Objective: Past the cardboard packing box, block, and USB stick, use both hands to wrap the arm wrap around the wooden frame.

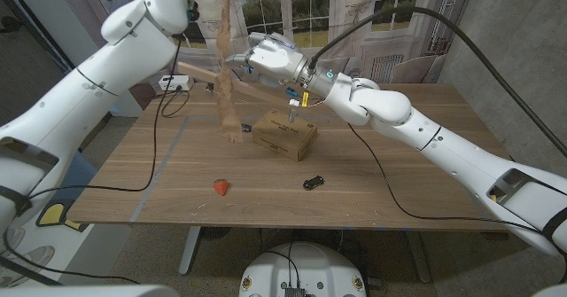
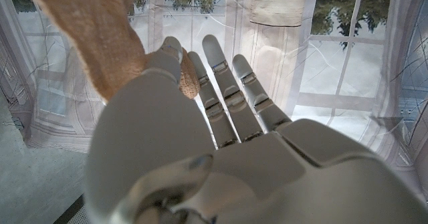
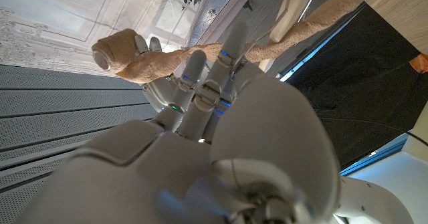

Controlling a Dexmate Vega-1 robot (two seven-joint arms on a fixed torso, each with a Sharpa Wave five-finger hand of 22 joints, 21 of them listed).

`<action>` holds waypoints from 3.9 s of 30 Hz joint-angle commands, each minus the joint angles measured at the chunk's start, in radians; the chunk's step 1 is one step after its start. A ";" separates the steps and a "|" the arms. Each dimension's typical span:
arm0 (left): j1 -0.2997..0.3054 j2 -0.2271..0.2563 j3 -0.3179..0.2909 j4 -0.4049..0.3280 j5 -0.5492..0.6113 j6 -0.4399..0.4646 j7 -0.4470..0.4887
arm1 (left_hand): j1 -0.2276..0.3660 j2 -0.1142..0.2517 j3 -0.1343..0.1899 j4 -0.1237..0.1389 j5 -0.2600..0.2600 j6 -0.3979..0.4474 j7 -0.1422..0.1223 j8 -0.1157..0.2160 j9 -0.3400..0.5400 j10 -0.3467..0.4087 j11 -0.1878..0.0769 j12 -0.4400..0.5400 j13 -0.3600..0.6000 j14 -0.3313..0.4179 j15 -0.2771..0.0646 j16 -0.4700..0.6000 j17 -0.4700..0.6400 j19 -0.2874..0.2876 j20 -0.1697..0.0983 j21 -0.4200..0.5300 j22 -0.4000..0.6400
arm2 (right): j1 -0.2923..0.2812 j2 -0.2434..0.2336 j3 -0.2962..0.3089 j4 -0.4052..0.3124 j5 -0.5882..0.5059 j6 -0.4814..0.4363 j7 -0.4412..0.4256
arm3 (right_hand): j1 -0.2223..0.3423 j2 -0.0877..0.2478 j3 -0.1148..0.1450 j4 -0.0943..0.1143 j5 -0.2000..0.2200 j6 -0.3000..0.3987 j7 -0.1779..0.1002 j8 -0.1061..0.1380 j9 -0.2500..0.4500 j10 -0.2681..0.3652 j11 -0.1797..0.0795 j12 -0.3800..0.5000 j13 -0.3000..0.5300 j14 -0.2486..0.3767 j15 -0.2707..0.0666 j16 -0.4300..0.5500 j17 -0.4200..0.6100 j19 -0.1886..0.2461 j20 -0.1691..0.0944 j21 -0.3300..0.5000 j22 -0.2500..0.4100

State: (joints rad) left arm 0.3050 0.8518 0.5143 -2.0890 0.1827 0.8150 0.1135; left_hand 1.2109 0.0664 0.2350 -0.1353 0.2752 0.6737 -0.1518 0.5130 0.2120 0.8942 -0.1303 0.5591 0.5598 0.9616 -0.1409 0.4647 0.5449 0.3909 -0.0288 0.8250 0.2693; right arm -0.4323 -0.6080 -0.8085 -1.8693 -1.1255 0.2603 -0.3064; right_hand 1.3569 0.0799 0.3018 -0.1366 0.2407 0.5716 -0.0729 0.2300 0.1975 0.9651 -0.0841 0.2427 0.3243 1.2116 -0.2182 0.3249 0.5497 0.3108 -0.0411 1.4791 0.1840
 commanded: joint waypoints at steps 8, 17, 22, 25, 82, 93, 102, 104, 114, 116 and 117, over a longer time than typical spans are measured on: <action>0.057 0.019 -0.018 0.023 -0.033 0.019 -0.008 | 0.059 0.061 -0.006 0.006 -0.012 0.304 0.064 0.017 0.001 0.071 -0.067 -0.010 0.007 0.008 -0.096 -0.012 0.006 -0.016 0.003 0.015 -0.002 | -0.036 0.000 0.095 -0.019 0.074 -0.040 -0.008 | 0.017 0.009 -0.003 0.000 0.006 0.000 0.002 -0.007 0.004 0.106 -0.099 -0.007 0.003 0.018 -0.019 0.000 0.004 0.001 -0.156 0.003 0.002; 0.036 0.076 0.012 -0.007 -0.007 0.123 -0.034 | 0.050 0.062 -0.012 0.013 -0.011 0.285 0.061 0.015 0.015 0.058 -0.069 -0.022 0.015 -0.009 -0.094 -0.033 0.004 -0.031 0.013 0.022 -0.006 | -0.039 -0.003 0.112 0.008 0.080 -0.100 -0.006 | 0.019 0.010 -0.005 0.000 0.006 0.001 0.001 -0.008 0.004 0.107 -0.094 -0.007 0.004 0.019 -0.019 -0.001 0.005 0.000 -0.157 0.002 0.001; -0.010 0.103 0.075 -0.016 0.051 0.191 -0.059 | 0.049 0.050 -0.021 0.015 0.009 0.299 0.038 0.031 0.033 0.056 -0.072 -0.028 0.026 -0.017 -0.097 -0.050 0.004 -0.040 0.003 0.027 -0.014 | -0.036 -0.006 0.109 0.021 0.087 -0.111 -0.012 | 0.019 0.010 -0.007 0.000 0.006 0.002 0.001 -0.009 0.004 0.109 -0.097 -0.007 0.004 0.019 -0.019 -0.001 0.006 -0.001 -0.157 0.003 0.002; -0.025 0.112 0.095 -0.019 0.072 0.220 -0.069 | 0.051 0.048 -0.024 0.014 0.015 0.302 0.038 0.034 0.037 0.056 -0.073 -0.030 0.029 -0.017 -0.097 -0.053 0.004 -0.042 0.000 0.028 -0.016 | -0.039 -0.009 0.111 0.024 0.101 -0.111 -0.020 | 0.019 0.010 -0.007 0.000 0.006 0.003 0.000 -0.009 0.004 0.110 -0.098 -0.007 0.004 0.020 -0.019 -0.001 0.006 -0.001 -0.157 0.003 0.002; 0.042 0.180 0.252 0.039 0.198 0.150 -0.324 | 0.067 0.039 -0.055 0.023 0.086 0.305 0.038 0.029 0.038 0.076 -0.073 -0.060 0.054 0.003 -0.098 -0.084 0.019 -0.049 -0.005 0.054 -0.043 | -0.014 0.048 0.172 0.062 0.307 -0.130 0.027 | 0.025 0.016 -0.020 0.001 0.007 0.011 0.001 -0.013 0.004 0.114 -0.092 -0.014 0.006 0.021 -0.019 -0.006 0.013 -0.003 -0.156 0.005 0.002; 0.021 0.182 0.304 0.054 0.269 0.120 -0.470 | 0.070 0.040 -0.060 0.025 0.094 0.306 0.039 0.027 0.035 0.078 -0.073 -0.065 0.057 0.004 -0.098 -0.088 0.021 -0.051 -0.007 0.058 -0.046 | 0.007 0.053 0.154 0.085 0.323 -0.153 0.018 | 0.026 0.017 -0.022 0.000 0.008 0.012 0.000 -0.014 0.004 0.115 -0.089 -0.014 0.008 0.022 -0.019 -0.006 0.014 -0.003 -0.157 0.006 0.002; 0.011 0.151 0.339 0.090 0.318 0.052 -0.574 | 0.070 0.042 -0.065 0.029 0.100 0.307 0.039 0.025 0.034 0.080 -0.072 -0.071 0.061 0.008 -0.098 -0.093 0.024 -0.053 -0.007 0.063 -0.049 | 0.016 0.054 0.143 0.093 0.326 -0.175 0.018 | 0.027 0.017 -0.024 0.000 0.008 0.011 0.001 -0.015 0.005 0.116 -0.091 -0.014 0.009 0.023 -0.018 -0.006 0.015 -0.004 -0.156 0.005 0.001; 0.010 0.145 0.345 0.091 0.331 0.034 -0.595 | 0.071 0.042 -0.066 0.029 0.101 0.307 0.039 0.025 0.033 0.080 -0.072 -0.071 0.061 0.008 -0.098 -0.093 0.024 -0.053 -0.007 0.064 -0.049 | 0.019 0.054 0.140 0.096 0.326 -0.176 0.018 | 0.028 0.017 -0.024 0.000 0.008 0.011 0.002 -0.015 0.005 0.116 -0.091 -0.014 0.009 0.023 -0.018 -0.006 0.015 -0.004 -0.156 0.005 0.001; 0.009 0.112 0.350 0.049 0.401 -0.069 -0.691 | 0.076 0.042 -0.071 0.029 0.106 0.308 0.043 0.020 0.029 0.082 -0.072 -0.078 0.065 0.011 -0.098 -0.097 0.028 -0.054 -0.006 0.069 -0.052 | 0.036 0.064 0.121 0.125 0.330 -0.181 0.012 | 0.028 0.019 -0.026 0.001 0.008 0.011 0.000 -0.016 0.005 0.116 -0.091 -0.015 0.010 0.022 -0.018 -0.008 0.016 -0.004 -0.156 0.005 0.001; 0.019 0.108 0.340 0.032 0.415 -0.082 -0.694 | 0.077 0.043 -0.071 0.029 0.107 0.309 0.042 0.020 0.029 0.082 -0.072 -0.078 0.065 0.011 -0.098 -0.098 0.028 -0.055 -0.006 0.070 -0.052 | 0.036 0.064 0.118 0.128 0.329 -0.187 0.013 | 0.028 0.018 -0.027 0.001 0.008 0.012 0.001 -0.016 0.005 0.116 -0.091 -0.016 0.010 0.022 -0.018 -0.008 0.016 -0.005 -0.156 0.004 0.001; 0.024 0.107 0.333 0.023 0.421 -0.088 -0.694 | 0.077 0.043 -0.071 0.029 0.107 0.308 0.041 0.020 0.029 0.082 -0.072 -0.079 0.066 0.012 -0.098 -0.098 0.029 -0.055 -0.006 0.070 -0.052 | 0.036 0.064 0.117 0.128 0.328 -0.191 0.016 | 0.029 0.019 -0.027 0.001 0.008 0.012 0.000 -0.016 0.005 0.117 -0.089 -0.015 0.011 0.023 -0.019 -0.008 0.017 -0.005 -0.156 0.004 0.001</action>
State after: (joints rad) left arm 0.3169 0.9892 0.8534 -2.0170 0.5321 0.8171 -0.4962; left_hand 1.2467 0.0653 0.1675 -0.1090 0.3780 0.6811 -0.1592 0.5131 0.2109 0.9177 -0.1536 0.4823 0.6239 0.9615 -0.1409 0.3679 0.5680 0.3388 -0.0341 0.8856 0.2183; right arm -0.4082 -0.5498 -0.6747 -1.7626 -0.7978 0.0887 -0.2896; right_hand 1.3727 0.0957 0.2768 -0.1341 0.2427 0.5717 -0.0732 0.2143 0.1975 0.9779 -0.0719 0.2195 0.3323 1.2118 -0.2183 0.3173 0.5635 0.3109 -0.0412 1.4791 0.1813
